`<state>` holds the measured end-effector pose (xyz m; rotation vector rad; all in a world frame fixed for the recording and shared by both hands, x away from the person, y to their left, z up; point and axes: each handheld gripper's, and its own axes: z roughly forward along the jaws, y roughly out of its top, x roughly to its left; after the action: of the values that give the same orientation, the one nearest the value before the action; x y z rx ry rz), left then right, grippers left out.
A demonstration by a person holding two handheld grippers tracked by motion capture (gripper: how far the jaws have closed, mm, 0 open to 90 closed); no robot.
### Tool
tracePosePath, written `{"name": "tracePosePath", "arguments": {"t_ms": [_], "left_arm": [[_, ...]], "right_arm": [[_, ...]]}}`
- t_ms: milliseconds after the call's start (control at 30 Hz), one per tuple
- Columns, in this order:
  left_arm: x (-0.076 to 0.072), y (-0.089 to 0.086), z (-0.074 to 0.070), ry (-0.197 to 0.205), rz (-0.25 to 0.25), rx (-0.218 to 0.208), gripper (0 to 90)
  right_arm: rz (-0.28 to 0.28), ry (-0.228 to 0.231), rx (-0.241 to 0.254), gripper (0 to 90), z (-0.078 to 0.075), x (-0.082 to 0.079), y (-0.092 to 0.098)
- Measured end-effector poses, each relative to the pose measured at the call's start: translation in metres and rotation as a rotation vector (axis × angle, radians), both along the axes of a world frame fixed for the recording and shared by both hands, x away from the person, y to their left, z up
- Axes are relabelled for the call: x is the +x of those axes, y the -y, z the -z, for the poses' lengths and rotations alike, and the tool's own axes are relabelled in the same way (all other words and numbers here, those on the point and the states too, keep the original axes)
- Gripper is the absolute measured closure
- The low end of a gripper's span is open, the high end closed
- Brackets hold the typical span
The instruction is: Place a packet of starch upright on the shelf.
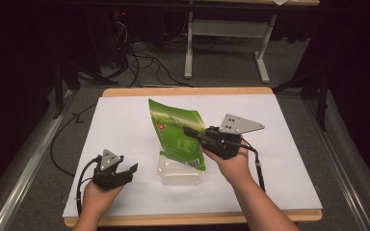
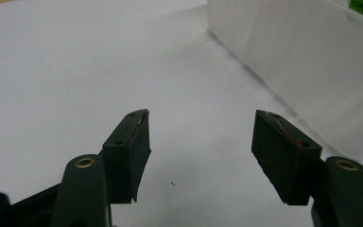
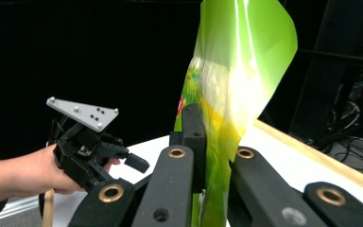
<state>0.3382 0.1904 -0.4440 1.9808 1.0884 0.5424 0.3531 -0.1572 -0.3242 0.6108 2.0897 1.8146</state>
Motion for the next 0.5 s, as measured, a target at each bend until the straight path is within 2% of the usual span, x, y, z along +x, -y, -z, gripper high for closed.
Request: {"name": "tracePosePath", "arguments": {"t_ms": [133,167,200,333,500], "left_arm": [[0.000,0.000,0.000,0.002,-0.002,0.005,38.2],[0.000,0.001,0.001,-0.002,-0.007,-0.006,38.2],[0.001,0.000,0.001,0.001,-0.003,0.005,38.2],[0.000,0.000,0.000,-0.001,-0.003,0.005,38.2],[0.000,0.000,0.001,-0.002,-0.003,0.006,38.3]], "right_arm": [[-0.033,-0.003,-0.019,90.0,0.008,0.007,-0.009],[-0.039,-0.006,-0.021,90.0,0.009,0.008,-0.010],[-0.046,-0.006,-0.022,90.0,0.010,0.009,-0.011],[-0.060,-0.017,-0.023,90.0,0.014,0.013,-0.013],[-0.095,-0.048,0.017,90.0,0.022,0.018,-0.008]]}}
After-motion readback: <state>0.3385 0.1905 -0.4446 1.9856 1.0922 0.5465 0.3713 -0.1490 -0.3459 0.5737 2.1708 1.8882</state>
